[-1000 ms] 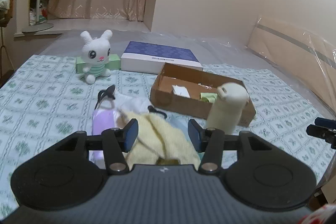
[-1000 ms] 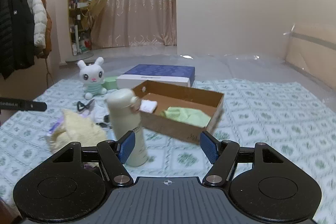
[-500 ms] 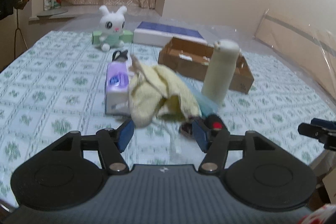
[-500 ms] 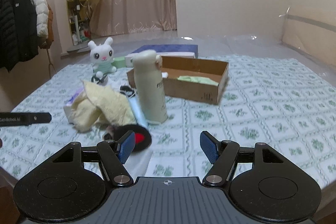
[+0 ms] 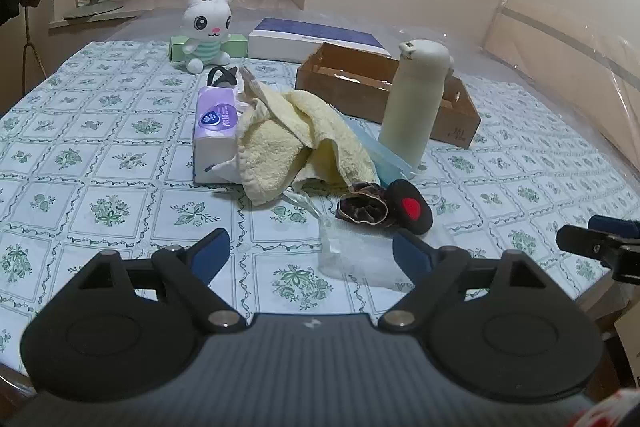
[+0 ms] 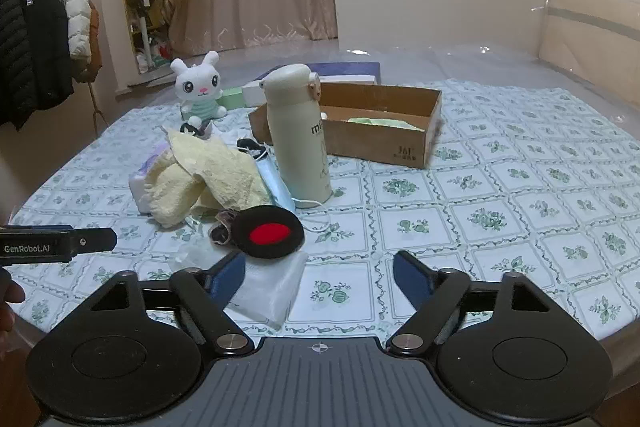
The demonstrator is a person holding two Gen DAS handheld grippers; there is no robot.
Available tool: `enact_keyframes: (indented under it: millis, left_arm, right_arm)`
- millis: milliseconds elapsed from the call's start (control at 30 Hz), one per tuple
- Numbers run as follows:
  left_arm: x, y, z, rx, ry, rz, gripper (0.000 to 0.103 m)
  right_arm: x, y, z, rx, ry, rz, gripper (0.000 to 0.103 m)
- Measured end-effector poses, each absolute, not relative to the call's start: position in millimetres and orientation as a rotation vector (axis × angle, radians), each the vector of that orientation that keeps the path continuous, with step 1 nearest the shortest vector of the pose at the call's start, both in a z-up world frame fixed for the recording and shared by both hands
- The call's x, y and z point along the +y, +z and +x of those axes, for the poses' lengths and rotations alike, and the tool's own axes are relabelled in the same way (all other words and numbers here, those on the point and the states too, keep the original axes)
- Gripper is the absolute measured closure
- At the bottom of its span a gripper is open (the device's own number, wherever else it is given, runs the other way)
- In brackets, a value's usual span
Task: Organize soft objects
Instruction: 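Grasp the black round pad with the right gripper while the left gripper approaches the scrunchie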
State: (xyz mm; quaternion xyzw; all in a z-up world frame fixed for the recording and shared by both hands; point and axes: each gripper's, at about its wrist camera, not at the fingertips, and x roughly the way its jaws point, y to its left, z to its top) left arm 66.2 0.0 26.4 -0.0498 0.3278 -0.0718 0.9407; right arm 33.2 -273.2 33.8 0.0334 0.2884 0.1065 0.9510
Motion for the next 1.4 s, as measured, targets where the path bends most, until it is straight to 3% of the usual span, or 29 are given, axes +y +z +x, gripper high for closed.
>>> enact_keyframes:
  millis: [1400]
  left_arm:
    - [-8.0,-18.6,137.5,0.750,-0.201,-0.013,0.016]
  right_arm:
    - [-246.6,-15.6,116.1,0.695,0.305,0.087,0.018]
